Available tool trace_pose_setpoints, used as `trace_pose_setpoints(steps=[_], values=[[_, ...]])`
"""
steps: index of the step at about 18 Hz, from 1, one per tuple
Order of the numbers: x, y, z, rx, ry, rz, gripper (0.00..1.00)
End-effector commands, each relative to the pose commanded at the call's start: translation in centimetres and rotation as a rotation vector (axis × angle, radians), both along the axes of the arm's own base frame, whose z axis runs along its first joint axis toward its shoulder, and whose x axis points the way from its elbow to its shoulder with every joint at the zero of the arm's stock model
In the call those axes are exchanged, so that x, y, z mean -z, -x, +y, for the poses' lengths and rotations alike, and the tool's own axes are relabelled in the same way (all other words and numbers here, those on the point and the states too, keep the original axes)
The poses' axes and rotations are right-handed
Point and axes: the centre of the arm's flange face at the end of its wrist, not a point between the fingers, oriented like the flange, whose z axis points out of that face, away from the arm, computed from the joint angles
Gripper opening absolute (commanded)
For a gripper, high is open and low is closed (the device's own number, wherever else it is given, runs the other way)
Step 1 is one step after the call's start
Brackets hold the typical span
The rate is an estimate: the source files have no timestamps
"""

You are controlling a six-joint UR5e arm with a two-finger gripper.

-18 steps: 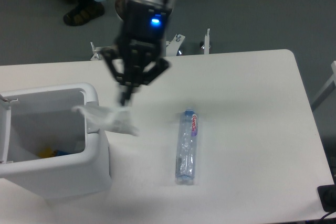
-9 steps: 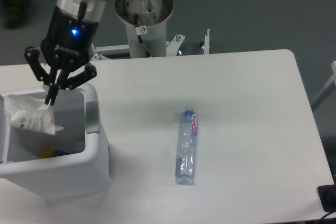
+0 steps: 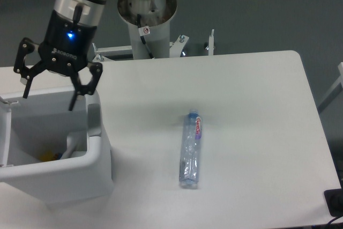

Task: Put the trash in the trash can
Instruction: 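Open the gripper to drop the tissue into the bin, then move the gripper over the clear water bottle and lower it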

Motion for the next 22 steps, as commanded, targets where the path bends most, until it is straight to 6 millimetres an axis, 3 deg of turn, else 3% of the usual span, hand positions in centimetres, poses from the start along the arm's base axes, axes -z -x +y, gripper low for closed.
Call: trace_pose_setpoints(steps=[5, 8, 11, 13, 16, 19, 22], values=[[3.9, 14.6, -6.3, -0.219, 0.048, 0.005, 1.00], [8.5, 17.8, -6.2, -0.172, 0.186, 0.114, 1.00], [15.6, 21.4, -5.1, -0.166, 0.374, 0.155, 1.00], [18.5, 22.3, -4.5, -0.147, 0.406, 0.136, 1.00], [21.5, 21.6, -2.6, -0.081, 0.430, 0.128, 1.00], [26.5, 20.6, -0.4, 0.036, 0.481, 0.122, 1.00], [30.8, 18.9, 0.4, 0.175, 0.514, 0.137, 1.00]])
